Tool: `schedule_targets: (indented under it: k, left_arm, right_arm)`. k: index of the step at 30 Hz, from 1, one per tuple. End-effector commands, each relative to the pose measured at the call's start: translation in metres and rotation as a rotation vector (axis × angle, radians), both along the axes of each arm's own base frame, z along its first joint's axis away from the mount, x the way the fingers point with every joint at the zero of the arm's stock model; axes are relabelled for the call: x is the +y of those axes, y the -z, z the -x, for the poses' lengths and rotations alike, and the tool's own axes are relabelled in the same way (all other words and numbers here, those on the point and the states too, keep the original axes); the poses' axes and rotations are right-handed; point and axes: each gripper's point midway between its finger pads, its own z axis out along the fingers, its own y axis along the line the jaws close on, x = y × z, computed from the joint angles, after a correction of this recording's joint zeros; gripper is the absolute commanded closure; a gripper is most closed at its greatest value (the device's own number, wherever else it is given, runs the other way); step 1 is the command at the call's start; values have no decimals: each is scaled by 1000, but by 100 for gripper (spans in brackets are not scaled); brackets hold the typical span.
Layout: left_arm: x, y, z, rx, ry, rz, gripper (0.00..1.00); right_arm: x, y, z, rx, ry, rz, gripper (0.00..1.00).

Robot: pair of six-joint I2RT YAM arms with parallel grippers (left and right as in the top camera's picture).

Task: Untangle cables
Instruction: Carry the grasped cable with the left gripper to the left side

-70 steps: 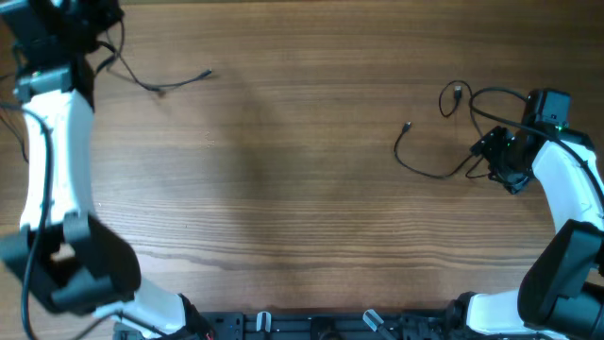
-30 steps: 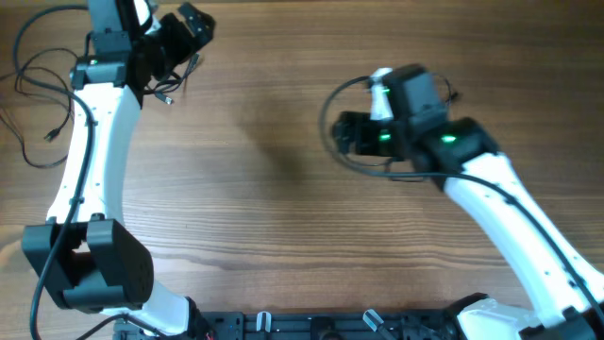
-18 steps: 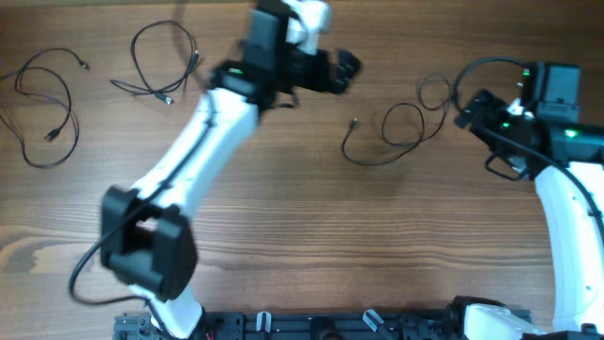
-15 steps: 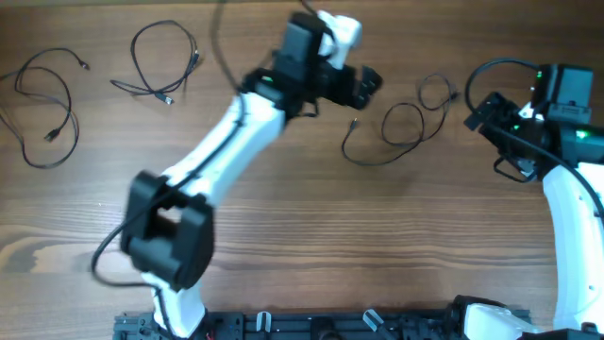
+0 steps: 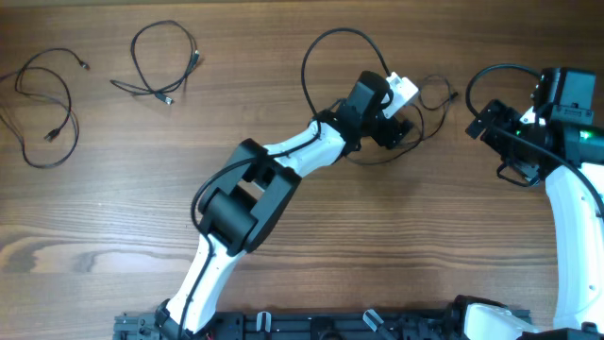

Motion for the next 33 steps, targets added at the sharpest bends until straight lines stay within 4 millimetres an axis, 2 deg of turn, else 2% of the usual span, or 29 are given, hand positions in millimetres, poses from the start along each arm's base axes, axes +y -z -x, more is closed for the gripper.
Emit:
schedule_targets:
  k: [1,2,5,6,7,9,11,14,16,18,21,24,25,28,33]
  left_arm:
    - [-3,33,-1,-11,6,-22,24]
    - [-2,38,-3,-16,-4,-26,32]
    - [8,45,-13,-21,-69,-52,67]
    - [14,44,-21,-21,-124,-50,93]
    - [18,41,-26,-28,-163,-52,96]
    - [28,28,-35,-29,-229,-51,96]
    - [36,6,-34,-15,-244,-60,96]
    - [54,-48,-20,13,-250,-90,96]
    - [71,-92,-5,25,-254,-103,96]
    - [95,-136,11,32,-270,-109,96]
    - [144,-190,37,52,-316,-125,96]
    - [195,-228,62,88,-399,-118,96]
    - [209,-237,67,97,-426,-112,96]
    - [269,-264,88,111,-537,-107,96]
    - [361,-285,104,182,-849,-12,96]
  right_arm:
    - [0,-7,3,-12,-14,7,1]
    - [1,-6,4,-5,-15,6,1]
    - [1,-6,5,-3,-15,6,1]
    - [1,-6,5,-4,-15,6,1]
    - [1,-6,5,-4,-14,6,1]
    - [1,-6,5,-4,-14,6,1]
    - [1,-6,5,-4,-14,6,1]
    - [1,-6,5,-4,-14,6,1]
    - [1,-7,4,-8,-13,6,1]
    - [0,-7,3,-12,-13,7,1]
    - [0,-8,2,-19,-14,8,1]
    - [0,-8,1,-21,-13,8,2]
    - [0,-8,1,-23,-13,9,1]
    - [0,-9,0,-27,-13,9,1]
    - [0,-9,0,-27,-11,8,1]
